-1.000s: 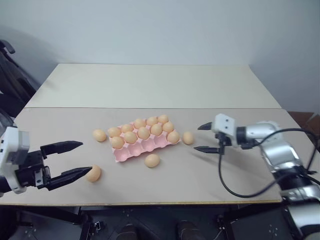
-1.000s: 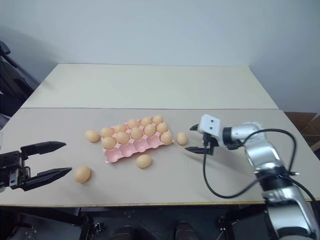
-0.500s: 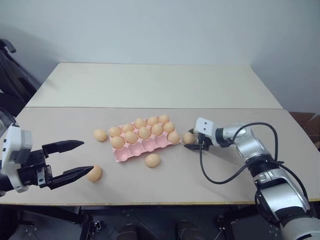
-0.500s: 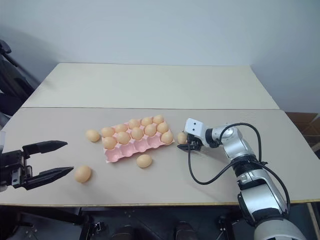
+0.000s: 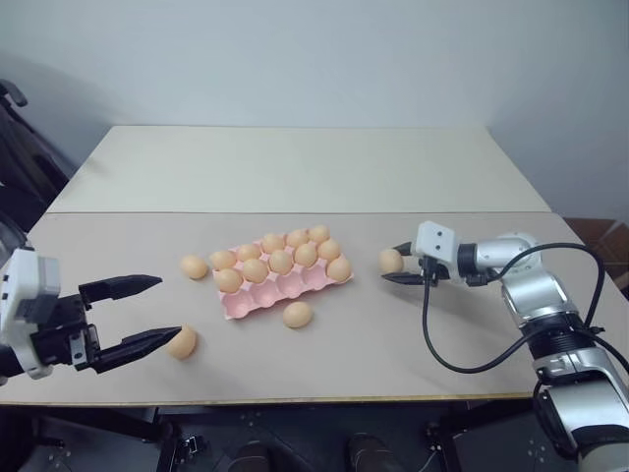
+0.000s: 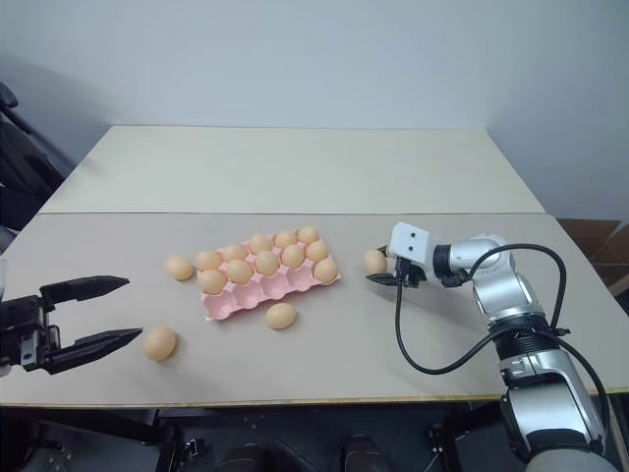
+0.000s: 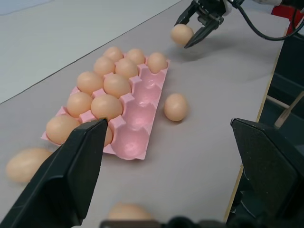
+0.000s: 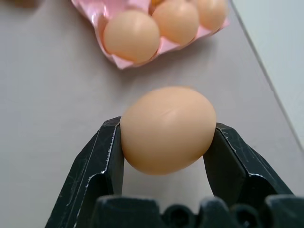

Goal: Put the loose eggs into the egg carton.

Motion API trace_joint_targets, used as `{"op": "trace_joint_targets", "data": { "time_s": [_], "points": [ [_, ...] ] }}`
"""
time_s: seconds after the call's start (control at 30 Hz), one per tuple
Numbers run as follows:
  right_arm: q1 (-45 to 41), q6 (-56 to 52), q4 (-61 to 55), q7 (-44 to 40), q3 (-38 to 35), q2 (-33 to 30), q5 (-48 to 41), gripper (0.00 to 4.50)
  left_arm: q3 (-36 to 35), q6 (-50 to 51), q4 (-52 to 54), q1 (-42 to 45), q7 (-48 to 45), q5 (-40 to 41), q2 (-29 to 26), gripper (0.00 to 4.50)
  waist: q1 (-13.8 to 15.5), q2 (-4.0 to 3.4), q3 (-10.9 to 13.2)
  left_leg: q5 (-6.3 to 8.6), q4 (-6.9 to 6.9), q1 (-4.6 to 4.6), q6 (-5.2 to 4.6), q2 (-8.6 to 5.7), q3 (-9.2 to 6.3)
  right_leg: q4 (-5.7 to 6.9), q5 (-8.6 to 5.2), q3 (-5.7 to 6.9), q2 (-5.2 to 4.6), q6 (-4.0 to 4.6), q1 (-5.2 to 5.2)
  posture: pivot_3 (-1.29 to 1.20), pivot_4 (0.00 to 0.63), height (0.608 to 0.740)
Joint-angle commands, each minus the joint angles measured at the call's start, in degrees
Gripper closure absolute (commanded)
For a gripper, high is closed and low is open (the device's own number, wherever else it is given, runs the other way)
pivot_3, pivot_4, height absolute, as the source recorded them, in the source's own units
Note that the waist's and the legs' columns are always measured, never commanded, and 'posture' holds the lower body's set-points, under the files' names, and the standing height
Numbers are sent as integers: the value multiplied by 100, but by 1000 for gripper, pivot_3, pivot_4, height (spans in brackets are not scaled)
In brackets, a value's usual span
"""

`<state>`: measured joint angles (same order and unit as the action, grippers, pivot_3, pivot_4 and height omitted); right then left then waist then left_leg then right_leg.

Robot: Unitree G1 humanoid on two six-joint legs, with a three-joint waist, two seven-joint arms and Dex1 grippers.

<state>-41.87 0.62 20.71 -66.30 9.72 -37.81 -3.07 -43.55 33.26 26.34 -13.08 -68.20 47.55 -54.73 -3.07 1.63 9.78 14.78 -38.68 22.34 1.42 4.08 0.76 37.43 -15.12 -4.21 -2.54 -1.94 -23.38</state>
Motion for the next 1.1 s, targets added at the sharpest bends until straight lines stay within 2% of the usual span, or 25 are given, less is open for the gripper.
{"op": "trace_joint_targets", "data": {
  "time_s": [0.03,0.27,0.5,0.73,0.9,1.1],
  "points": [
    [-323,-224,-567,62,-32,384,-283,2173,92,-124,-30,138,-14,2,-28,0,-29,0,0,0,0,-3,0,0,0,8,-2,0,0,3,0,0,150,740],
    [-684,-301,-294,366,359,1202,39,2173,226,-128,-19,252,41,14,-8,0,-20,-1,0,-5,-1,3,8,0,-2,14,-3,1,-1,4,-7,0,150,740],
    [-820,-337,90,641,618,1592,362,2173,181,-121,20,225,70,26,2,0,42,-1,1,-22,-2,51,37,0,-2,41,-3,0,-1,5,-73,0,150,740],
    [-717,-354,59,738,732,1629,517,22,207,-117,-10,274,113,67,30,0,46,-1,1,-25,-1,60,42,0,-2,48,-4,1,-1,7,-84,0,150,740],
    [-581,-544,-413,649,384,1385,183,22,189,-100,-80,375,136,144,59,0,53,-1,1,-25,-1,60,42,0,-2,49,-4,1,0,7,-85,0,150,740],
    [215,-1171,-1832,-253,-535,487,-1240,22,-155,-270,-272,296,-200,297,172,0,121,-1,1,-25,-3,74,42,0,-5,38,-4,6,-3,7,-87,0,150,740]
  ]
}}
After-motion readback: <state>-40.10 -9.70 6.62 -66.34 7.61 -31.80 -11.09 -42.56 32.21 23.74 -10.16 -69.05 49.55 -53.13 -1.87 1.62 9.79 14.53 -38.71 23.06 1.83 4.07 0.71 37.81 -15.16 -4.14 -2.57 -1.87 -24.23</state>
